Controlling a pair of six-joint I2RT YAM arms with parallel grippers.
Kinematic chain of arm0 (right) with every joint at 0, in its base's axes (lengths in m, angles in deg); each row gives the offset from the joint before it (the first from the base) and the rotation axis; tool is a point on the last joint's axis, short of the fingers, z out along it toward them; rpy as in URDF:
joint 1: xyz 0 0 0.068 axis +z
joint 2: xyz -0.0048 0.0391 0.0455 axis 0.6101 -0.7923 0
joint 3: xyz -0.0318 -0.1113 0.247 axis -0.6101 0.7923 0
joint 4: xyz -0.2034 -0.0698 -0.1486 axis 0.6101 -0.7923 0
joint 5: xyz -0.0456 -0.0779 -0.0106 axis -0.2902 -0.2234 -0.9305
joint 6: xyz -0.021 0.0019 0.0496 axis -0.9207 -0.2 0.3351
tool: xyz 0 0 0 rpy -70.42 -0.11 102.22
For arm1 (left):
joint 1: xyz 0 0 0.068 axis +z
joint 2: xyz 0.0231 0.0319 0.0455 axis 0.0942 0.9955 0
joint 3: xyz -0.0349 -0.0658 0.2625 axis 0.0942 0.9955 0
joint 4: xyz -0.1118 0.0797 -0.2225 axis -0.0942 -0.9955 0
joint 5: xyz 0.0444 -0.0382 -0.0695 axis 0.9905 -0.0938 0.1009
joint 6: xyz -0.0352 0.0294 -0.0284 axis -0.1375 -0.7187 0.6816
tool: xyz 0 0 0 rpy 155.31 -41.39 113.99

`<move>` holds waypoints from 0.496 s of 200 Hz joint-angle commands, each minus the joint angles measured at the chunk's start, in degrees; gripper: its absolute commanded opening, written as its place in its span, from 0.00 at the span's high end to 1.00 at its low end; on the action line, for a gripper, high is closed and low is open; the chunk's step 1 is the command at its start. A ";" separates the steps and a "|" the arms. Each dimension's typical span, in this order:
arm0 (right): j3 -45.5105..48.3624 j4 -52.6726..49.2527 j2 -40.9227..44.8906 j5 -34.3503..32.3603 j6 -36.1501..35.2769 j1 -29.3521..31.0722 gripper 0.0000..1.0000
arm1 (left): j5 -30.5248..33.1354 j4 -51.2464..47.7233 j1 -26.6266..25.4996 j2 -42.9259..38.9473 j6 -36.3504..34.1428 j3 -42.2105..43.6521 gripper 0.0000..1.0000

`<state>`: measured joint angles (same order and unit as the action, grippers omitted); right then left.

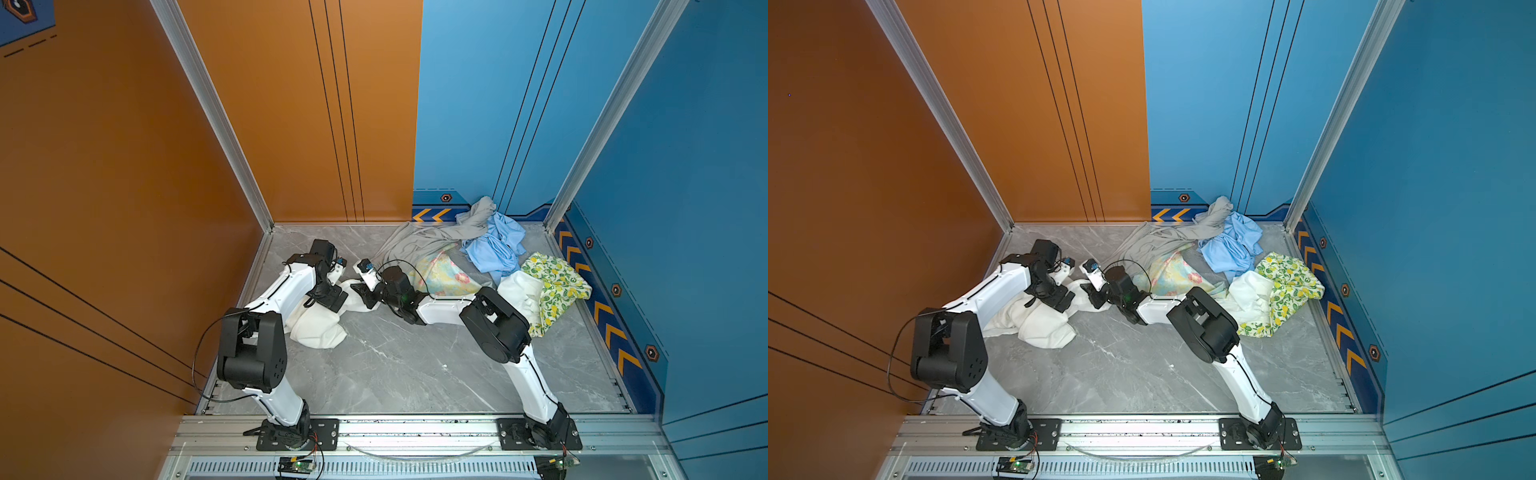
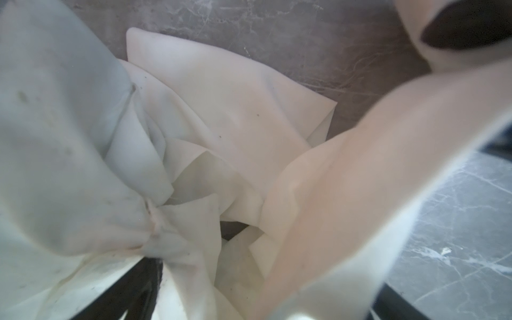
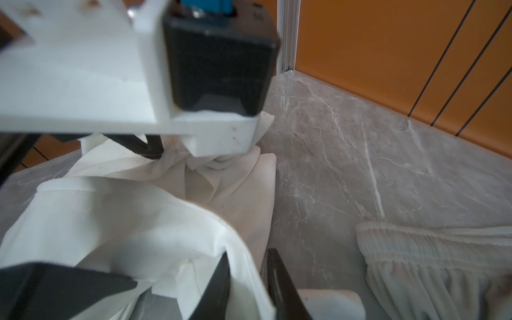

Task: Pick out a specific cloth from the pile

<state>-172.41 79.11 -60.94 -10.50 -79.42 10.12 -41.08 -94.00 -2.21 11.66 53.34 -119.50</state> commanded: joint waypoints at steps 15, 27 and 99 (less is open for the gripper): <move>-6.05 2.64 -3.03 -0.22 3.70 -0.41 0.71 | -3.25 -1.14 1.26 -3.59 0.72 -0.27 0.02; -7.67 2.92 -4.35 0.29 5.17 -0.30 0.70 | -4.42 0.16 2.34 -5.13 1.99 -0.45 0.02; -13.62 9.50 -12.06 2.10 18.27 2.97 0.66 | -7.57 13.55 13.90 -18.02 18.84 3.18 0.01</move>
<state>-183.97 83.64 -70.58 -9.85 -68.18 11.11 -46.28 -86.22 8.96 -2.59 64.07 -118.83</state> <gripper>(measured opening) 0.326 0.986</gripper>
